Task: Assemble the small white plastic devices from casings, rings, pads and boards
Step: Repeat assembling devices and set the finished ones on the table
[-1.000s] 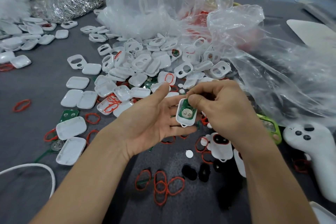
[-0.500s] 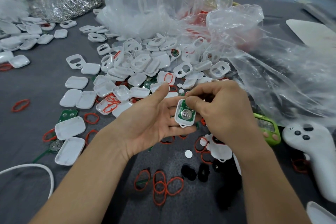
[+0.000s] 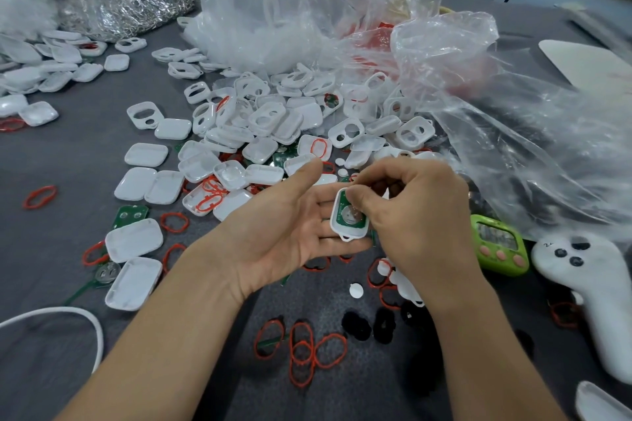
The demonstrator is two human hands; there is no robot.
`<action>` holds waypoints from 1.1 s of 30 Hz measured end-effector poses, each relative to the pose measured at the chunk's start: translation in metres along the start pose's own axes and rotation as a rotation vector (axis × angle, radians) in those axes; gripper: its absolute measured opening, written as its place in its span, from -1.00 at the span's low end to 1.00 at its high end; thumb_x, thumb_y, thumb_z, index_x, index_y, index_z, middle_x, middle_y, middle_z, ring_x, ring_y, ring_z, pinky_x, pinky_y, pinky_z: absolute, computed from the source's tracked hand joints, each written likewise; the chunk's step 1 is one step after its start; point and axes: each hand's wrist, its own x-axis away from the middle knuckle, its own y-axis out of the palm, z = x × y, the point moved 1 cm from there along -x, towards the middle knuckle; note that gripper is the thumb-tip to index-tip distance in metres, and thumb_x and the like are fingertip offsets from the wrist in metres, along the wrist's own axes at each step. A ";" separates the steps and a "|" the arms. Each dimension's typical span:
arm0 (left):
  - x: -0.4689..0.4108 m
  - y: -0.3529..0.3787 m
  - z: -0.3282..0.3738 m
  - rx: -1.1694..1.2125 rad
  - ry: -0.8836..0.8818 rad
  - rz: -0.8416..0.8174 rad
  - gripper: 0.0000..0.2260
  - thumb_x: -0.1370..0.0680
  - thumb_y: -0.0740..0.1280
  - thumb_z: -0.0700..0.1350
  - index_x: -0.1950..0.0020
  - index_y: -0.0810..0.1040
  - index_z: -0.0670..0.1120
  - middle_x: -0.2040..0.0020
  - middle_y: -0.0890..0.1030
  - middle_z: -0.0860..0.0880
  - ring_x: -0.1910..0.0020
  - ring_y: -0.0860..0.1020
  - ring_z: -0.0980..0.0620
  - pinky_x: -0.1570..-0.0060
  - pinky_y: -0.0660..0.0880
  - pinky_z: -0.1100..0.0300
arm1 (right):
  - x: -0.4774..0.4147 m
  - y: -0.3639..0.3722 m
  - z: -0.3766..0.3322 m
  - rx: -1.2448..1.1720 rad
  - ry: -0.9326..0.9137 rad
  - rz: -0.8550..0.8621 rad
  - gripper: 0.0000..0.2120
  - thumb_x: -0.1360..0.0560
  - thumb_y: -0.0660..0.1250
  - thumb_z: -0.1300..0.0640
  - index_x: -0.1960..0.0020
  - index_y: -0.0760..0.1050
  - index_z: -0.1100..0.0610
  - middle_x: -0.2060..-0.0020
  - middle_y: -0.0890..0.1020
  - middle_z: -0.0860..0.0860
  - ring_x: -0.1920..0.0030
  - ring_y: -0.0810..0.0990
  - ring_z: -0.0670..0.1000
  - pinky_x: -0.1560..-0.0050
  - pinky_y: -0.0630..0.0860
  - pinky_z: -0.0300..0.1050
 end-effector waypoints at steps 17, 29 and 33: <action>-0.007 0.002 -0.008 -0.128 0.230 0.224 -0.68 -0.55 0.30 -0.47 -0.07 0.74 -0.14 -0.02 0.73 -0.16 0.05 0.71 -0.03 0.12 0.67 0.12 | 0.002 0.001 0.009 -0.086 0.109 0.123 -0.87 -0.42 0.54 0.14 0.26 0.69 -0.04 0.39 0.66 -0.26 0.36 0.64 -0.19 0.30 0.53 -0.32; -0.004 0.001 -0.005 -0.092 0.238 0.211 -0.66 -0.57 0.25 -0.48 -0.24 0.65 -0.22 -0.09 0.72 -0.17 0.00 0.72 -0.04 0.06 0.68 0.09 | 0.011 -0.002 0.008 -0.082 0.026 -0.038 -0.80 -0.35 0.56 0.24 0.26 0.72 -0.07 0.35 0.68 -0.24 0.36 0.62 -0.21 0.34 0.43 -0.45; -0.004 0.002 -0.006 -0.091 0.241 0.207 -0.66 -0.58 0.23 -0.48 -0.21 0.66 -0.22 -0.06 0.73 -0.14 0.03 0.71 -0.01 0.13 0.66 0.14 | 0.013 -0.001 0.006 -0.029 -0.004 -0.019 -0.84 -0.33 0.57 0.20 0.27 0.71 -0.06 0.40 0.64 -0.22 0.36 0.60 -0.20 0.36 0.40 -0.46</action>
